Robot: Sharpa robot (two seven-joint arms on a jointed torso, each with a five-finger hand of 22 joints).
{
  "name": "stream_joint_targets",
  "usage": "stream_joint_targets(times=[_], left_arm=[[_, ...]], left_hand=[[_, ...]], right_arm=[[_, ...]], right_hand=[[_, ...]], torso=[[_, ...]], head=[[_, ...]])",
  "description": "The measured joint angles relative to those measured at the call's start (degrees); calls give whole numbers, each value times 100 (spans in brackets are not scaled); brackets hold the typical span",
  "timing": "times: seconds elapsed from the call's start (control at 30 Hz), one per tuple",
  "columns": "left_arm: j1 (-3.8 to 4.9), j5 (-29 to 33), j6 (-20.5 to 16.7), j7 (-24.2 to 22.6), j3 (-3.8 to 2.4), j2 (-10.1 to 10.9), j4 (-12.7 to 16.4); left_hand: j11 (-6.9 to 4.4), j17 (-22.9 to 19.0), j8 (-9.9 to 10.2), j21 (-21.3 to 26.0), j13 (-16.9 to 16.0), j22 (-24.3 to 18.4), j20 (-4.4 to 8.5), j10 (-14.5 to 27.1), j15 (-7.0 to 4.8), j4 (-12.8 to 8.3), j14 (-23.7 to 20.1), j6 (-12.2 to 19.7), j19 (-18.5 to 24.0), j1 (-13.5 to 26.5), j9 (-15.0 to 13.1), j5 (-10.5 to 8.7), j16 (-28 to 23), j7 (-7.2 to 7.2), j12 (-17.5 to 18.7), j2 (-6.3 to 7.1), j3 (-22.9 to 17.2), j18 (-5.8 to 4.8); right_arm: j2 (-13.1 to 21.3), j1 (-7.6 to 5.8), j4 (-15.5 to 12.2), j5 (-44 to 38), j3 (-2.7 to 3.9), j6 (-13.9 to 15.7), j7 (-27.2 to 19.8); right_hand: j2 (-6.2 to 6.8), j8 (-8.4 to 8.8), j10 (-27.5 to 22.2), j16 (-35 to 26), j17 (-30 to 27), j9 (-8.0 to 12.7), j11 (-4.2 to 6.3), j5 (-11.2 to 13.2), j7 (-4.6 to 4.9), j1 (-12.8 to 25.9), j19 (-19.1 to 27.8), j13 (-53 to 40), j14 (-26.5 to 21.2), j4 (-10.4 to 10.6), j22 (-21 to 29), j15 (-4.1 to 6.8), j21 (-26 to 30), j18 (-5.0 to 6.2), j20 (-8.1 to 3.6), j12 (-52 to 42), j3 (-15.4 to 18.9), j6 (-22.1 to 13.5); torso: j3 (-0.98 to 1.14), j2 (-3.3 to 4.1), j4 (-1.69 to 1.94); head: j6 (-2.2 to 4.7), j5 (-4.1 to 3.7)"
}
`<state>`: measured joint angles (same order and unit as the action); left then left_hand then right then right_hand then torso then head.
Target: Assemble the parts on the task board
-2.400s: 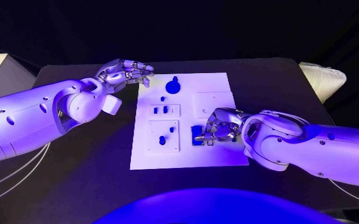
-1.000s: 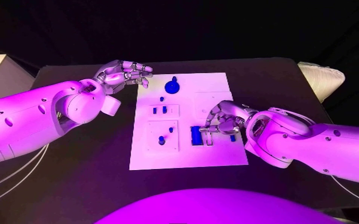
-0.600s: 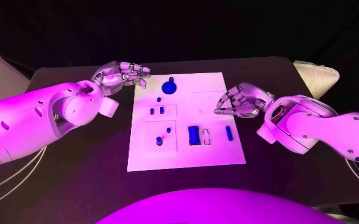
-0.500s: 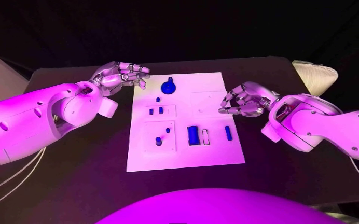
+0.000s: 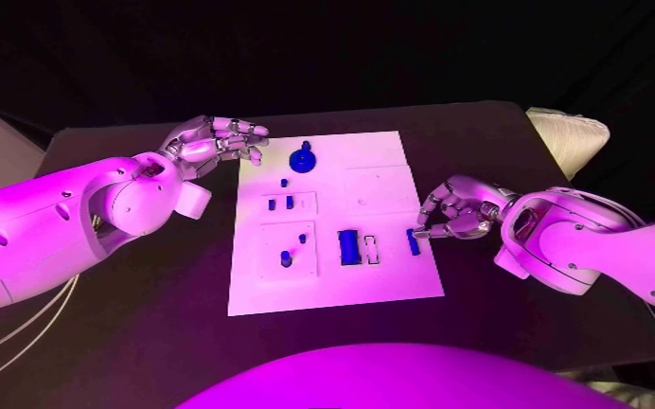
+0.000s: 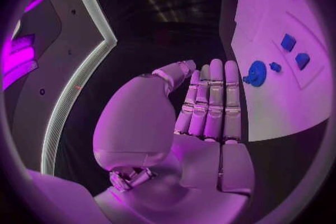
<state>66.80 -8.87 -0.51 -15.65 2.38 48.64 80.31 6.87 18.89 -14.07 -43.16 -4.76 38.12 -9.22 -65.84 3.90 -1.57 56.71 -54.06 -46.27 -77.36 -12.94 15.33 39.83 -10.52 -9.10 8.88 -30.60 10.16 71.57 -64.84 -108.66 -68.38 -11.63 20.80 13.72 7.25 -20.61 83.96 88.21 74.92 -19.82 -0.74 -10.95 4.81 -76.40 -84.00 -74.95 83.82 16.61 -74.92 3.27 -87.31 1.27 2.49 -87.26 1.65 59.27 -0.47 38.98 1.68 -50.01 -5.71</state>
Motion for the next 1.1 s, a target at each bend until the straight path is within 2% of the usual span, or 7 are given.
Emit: stream_joint_targets(times=[0.1, 0.3, 0.57, 0.9, 1.0, 1.1], left_arm=[[-3, 1, 0, -3, 0, 0, 4], [-9, 3, 0, -5, 0, 11, 9], [-12, 4, 1, -6, 0, 24, 14], [-14, 6, 3, -6, 0, 44, 18], [-14, 6, 3, -5, 0, 50, 18], [-15, 7, 4, -3, 0, 55, 20]], left_hand=[[0, 7, 0, 0, 0, 0, 0, 0, 0, 0, 0, 0, 0, 0, 0, 0, 0, 0, 0, 0, 0, 0], [0, 7, 0, 0, 0, 0, 0, 0, 0, 0, 0, 0, 0, 0, 5, 0, 0, 0, 0, 0, 0, 0], [0, 6, 0, 0, 0, 0, 0, 0, 0, 0, 0, 0, 0, 0, 5, 0, 0, 0, 0, 0, 0, 0], [0, 12, 0, 0, 0, 0, 0, 0, 0, 0, 0, 0, 0, 0, 5, 0, 0, 0, 0, 0, 0, 0], [0, 12, 0, 0, -5, 0, 0, 0, 0, 0, 0, 0, 0, 0, 5, 0, 0, 0, 0, 0, 0, 0], [0, 11, 0, 0, -5, 0, 0, 0, 0, 0, 0, 0, 0, 0, 5, 0, 0, 0, 0, 0, 0, 0]], right_arm=[[-22, 44, 10, -236, 0, -19, 169], [-142, 163, 33, -607, -4, -14, 461], [-322, 250, 131, -992, -3, 43, 835], [-485, 347, 202, -1307, 24, 53, 1142], [-527, 355, 204, -1389, 28, 49, 1202], [-577, 365, 196, -1471, 31, 32, 1243]], right_hand=[[36, -23, 0, 0, 0, -25, 0, -136, -20, 201, 0, 0, 0, 24, 0, 0, 0, 0, 0, 12, 24, 27], [52, -45, 12, 0, -1, -49, 12, -138, -41, 353, 0, 0, 0, 23, 1, 0, 24, 0, 0, 12, 57, 82], [29, -89, 5, 0, -1, -85, 38, -103, -65, 523, 0, 0, 23, 39, 1, 23, 24, 1, 0, 12, 73, 105], [52, -192, 5, 0, -1, -128, 38, -78, -103, 545, 0, 1, 22, 38, 2, 23, 24, 0, 0, 12, 73, 165], [56, -193, 5, 0, -1, -136, 79, -57, -94, 542, 0, 2, 19, 37, 2, 26, 24, 0, 0, 12, 72, 177], [116, -195, 5, 0, -1, -155, 79, -48, -95, 273, 0, 2, 21, -24, 2, 65, -3, 0, -3, 12, 0, 178]], torso=[[-3, 2, 2], [-7, 8, 12], [-7, 13, 20], [-8, 13, 21], [-8, 10, 19], [-12, 7, 17]], head=[[0, -13], [0, -28], [0, -22], [0, -4], [0, 2], [0, 7]])
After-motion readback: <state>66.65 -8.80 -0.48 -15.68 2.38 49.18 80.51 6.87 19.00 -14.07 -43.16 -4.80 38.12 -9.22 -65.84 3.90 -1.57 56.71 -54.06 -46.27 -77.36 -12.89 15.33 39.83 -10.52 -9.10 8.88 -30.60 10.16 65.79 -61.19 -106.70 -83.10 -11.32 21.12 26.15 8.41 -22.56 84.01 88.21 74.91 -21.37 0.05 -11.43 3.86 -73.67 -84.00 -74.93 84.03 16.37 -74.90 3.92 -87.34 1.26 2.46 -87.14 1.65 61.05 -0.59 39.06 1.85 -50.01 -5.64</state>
